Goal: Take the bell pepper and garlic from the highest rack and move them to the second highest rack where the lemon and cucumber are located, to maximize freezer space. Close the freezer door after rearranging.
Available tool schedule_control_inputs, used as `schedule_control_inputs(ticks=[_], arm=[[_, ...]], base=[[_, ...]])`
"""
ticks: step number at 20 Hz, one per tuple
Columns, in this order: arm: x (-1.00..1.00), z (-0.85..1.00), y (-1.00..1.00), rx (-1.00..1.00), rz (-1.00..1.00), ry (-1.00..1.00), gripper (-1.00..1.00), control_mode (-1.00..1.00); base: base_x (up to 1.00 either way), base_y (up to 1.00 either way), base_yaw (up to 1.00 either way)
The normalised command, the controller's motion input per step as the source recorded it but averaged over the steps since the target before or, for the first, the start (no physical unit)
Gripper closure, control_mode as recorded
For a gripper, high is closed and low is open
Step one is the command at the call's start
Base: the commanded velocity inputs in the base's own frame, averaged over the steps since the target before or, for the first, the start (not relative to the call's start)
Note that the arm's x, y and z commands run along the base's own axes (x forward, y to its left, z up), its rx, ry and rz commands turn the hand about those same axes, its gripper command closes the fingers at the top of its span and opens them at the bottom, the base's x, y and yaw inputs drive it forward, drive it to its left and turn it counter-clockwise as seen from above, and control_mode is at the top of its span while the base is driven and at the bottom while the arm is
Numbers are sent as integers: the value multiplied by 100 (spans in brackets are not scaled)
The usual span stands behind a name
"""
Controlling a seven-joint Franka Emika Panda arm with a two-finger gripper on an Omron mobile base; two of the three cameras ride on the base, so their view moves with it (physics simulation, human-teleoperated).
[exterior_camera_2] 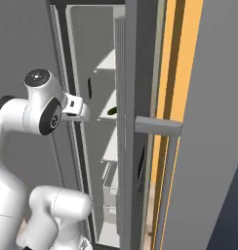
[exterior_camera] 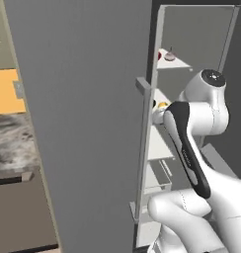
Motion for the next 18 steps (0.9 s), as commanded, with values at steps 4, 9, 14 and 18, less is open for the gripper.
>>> schedule_control_inputs(ticks=[4, 9, 14, 18], arm=[[0, 0, 0, 0, 0, 0, -100, 100], [0, 0, 0, 0, 0, 0, -100, 100], [0, 0, 0, 0, 0, 0, -100, 100], [0, 6, -10, 0, -3, 0, -100, -100]], base=[[51, -42, 0], [82, -16, 0], [73, -2, -2], [5, 0, 0]])
